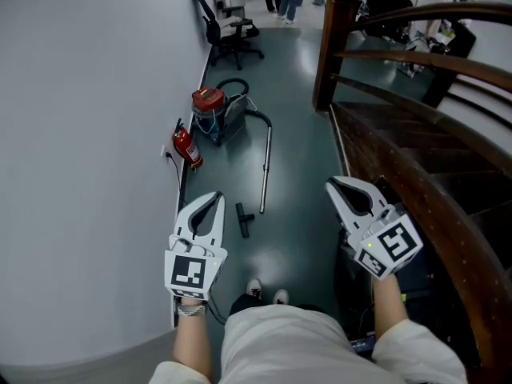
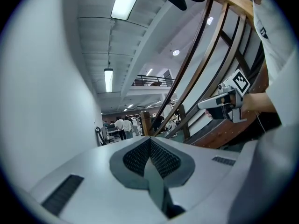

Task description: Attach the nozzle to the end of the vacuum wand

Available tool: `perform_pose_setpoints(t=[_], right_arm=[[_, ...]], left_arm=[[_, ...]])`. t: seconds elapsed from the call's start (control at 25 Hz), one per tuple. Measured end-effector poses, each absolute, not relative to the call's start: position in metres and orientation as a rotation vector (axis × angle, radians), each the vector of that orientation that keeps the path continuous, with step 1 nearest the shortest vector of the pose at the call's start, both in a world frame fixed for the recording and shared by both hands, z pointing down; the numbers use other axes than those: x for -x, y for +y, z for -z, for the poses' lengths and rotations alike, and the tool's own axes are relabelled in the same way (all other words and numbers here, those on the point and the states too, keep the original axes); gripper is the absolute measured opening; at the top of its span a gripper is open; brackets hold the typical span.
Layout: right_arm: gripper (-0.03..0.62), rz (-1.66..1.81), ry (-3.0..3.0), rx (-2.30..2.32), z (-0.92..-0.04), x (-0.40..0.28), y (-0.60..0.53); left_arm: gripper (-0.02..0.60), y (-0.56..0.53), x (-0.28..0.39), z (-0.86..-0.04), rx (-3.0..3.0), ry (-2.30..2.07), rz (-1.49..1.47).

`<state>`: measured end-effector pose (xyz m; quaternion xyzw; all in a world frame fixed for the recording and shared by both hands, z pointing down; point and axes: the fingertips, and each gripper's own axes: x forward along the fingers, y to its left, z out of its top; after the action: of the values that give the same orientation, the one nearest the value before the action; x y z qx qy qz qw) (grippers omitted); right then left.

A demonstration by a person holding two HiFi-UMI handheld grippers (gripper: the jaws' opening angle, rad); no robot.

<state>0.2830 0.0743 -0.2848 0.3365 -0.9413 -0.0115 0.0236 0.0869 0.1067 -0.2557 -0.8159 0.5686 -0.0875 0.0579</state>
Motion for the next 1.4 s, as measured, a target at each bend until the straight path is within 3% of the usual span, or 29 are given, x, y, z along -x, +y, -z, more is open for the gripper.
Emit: perform_pose_setpoints(t=[0.76, 1.4], right_arm=[[0.031, -0.039, -2.915, -0.982, 0.26, -0.26, 0.06], [0.031, -0.122, -2.857, -0.972, 0.225, -0.169, -0.048]], left_arm=[[0.0, 0.094, -0.068, 0.231, 2.488, 1.767, 0.278], [0.0, -0.014, 0.008, 0.198, 2.557, 1.741, 0.326]])
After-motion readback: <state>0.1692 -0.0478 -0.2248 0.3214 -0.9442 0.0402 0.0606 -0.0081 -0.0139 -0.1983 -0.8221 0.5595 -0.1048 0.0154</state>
